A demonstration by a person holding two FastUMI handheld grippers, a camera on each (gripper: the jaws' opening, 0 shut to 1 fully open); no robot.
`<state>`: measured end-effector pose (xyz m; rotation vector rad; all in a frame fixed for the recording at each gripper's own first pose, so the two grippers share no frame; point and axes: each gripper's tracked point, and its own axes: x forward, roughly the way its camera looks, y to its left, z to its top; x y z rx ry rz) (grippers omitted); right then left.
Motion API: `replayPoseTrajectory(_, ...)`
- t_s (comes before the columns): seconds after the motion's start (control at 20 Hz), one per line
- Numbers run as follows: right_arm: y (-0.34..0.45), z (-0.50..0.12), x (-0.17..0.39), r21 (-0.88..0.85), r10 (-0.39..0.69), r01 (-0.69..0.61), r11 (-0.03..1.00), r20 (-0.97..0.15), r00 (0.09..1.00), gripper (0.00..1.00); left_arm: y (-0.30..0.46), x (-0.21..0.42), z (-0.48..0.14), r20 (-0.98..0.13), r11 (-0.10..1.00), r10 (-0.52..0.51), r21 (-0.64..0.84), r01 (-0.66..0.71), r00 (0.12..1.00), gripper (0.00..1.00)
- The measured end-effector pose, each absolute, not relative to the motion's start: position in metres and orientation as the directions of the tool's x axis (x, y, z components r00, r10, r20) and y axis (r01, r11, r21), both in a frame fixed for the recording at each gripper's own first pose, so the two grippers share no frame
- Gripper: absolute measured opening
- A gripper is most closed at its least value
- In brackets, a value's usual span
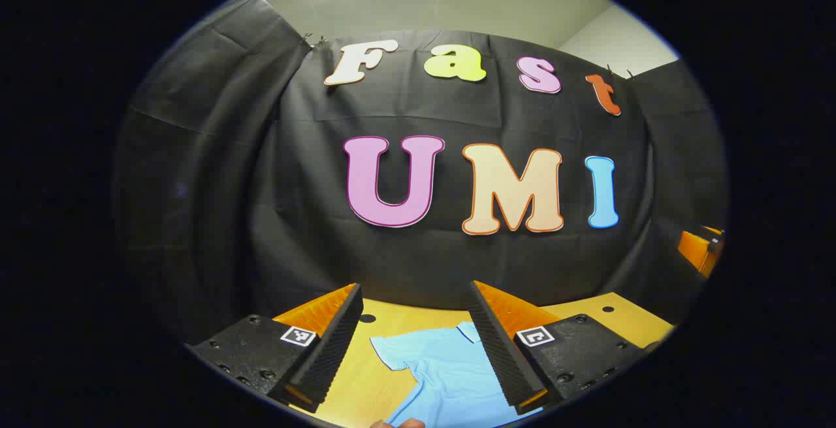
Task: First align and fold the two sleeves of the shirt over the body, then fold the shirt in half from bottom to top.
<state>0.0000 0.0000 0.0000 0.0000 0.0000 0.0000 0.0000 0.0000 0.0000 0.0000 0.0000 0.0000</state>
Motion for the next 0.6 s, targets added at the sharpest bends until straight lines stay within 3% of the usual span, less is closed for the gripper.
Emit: replayPoseTrajectory(0.6,0.007,-0.018,0.032,-0.011,0.003,-0.003,1.0,-0.041,0.999,0.99,-0.012,0.022,0.004,0.013,0.999,-0.037,0.027,0.037,0.999,0.95)
